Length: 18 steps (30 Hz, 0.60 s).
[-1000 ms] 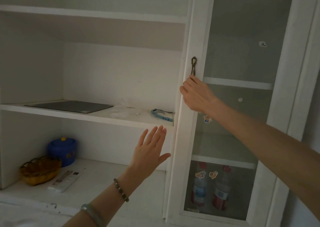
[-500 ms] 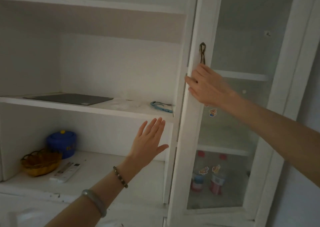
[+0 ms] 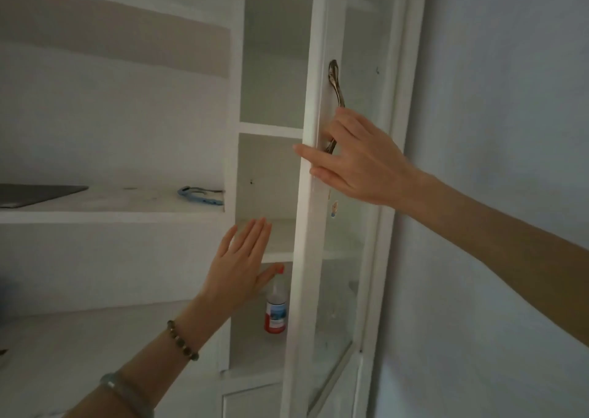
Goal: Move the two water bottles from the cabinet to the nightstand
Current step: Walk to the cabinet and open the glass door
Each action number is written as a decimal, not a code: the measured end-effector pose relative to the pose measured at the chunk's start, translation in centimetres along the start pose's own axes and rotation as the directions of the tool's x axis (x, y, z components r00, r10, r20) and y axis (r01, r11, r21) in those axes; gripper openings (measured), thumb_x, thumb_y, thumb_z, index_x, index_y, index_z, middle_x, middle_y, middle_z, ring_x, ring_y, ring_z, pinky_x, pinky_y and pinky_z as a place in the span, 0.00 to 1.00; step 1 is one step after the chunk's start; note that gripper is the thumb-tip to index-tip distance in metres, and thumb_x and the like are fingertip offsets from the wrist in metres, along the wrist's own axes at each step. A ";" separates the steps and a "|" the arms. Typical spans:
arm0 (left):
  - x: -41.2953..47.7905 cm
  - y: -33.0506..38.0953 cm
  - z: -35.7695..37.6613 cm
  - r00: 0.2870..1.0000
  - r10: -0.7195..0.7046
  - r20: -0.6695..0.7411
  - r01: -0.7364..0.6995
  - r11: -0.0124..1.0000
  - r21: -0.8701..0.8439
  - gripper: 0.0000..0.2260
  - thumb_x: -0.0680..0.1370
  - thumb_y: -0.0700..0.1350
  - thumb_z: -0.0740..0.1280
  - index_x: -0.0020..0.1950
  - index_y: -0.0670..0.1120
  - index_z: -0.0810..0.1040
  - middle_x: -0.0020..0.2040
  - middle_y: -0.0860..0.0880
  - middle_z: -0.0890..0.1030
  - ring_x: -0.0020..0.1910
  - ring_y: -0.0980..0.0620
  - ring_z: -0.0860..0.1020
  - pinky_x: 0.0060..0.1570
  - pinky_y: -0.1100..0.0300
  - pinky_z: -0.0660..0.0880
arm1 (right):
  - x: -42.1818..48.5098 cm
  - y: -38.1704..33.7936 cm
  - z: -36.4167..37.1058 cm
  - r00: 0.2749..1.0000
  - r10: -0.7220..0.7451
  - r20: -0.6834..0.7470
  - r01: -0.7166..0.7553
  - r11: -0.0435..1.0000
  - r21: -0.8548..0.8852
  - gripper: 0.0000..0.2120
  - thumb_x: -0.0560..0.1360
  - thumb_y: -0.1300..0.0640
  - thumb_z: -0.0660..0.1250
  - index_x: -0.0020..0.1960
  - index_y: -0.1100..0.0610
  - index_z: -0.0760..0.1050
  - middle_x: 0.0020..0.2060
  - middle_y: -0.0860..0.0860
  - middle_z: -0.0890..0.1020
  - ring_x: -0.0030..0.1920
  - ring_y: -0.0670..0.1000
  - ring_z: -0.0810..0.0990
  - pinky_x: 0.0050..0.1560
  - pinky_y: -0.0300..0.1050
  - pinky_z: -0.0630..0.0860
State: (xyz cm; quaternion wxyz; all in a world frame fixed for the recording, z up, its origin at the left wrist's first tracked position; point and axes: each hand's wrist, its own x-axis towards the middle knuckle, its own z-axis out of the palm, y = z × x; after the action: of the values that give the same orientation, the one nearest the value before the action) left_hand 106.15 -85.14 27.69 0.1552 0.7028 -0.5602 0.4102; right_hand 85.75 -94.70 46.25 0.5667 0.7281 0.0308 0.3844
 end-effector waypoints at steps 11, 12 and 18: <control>4.4 9.9 -1.4 0.979 0.172 -0.107 -0.188 0.968 -0.168 0.31 0.79 0.60 0.45 0.71 0.38 0.61 0.70 0.40 0.67 0.69 0.42 0.66 0.67 0.41 0.56 | -10.3 4.8 -6.4 0.980 0.144 0.138 -0.149 0.988 0.028 0.18 0.81 0.50 0.54 0.64 0.60 0.70 0.48 0.64 0.77 0.52 0.63 0.73 0.64 0.56 0.65; 4.8 10.8 -1.6 0.977 0.180 -0.113 -0.199 0.963 -0.185 0.31 0.79 0.60 0.43 0.71 0.38 0.61 0.70 0.40 0.67 0.69 0.42 0.65 0.68 0.42 0.56 | -11.5 5.2 -6.8 0.972 0.172 0.161 -0.178 0.984 0.022 0.19 0.81 0.50 0.53 0.65 0.59 0.70 0.50 0.65 0.76 0.54 0.63 0.72 0.64 0.55 0.64; 7.3 15.5 -1.1 0.976 0.167 -0.139 -0.198 0.948 -0.251 0.32 0.78 0.61 0.46 0.72 0.39 0.58 0.72 0.40 0.63 0.71 0.42 0.62 0.69 0.44 0.58 | -17.3 7.2 -9.5 0.928 0.308 0.211 -0.287 0.950 -0.125 0.20 0.80 0.47 0.54 0.67 0.54 0.68 0.68 0.62 0.60 0.68 0.64 0.61 0.70 0.59 0.59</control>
State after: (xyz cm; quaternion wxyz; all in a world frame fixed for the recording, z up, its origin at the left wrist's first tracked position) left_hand 91.81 -94.23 30.15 0.2408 0.5959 -0.6623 0.3851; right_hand 65.12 -97.91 43.89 0.5346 0.7366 -0.1628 0.3808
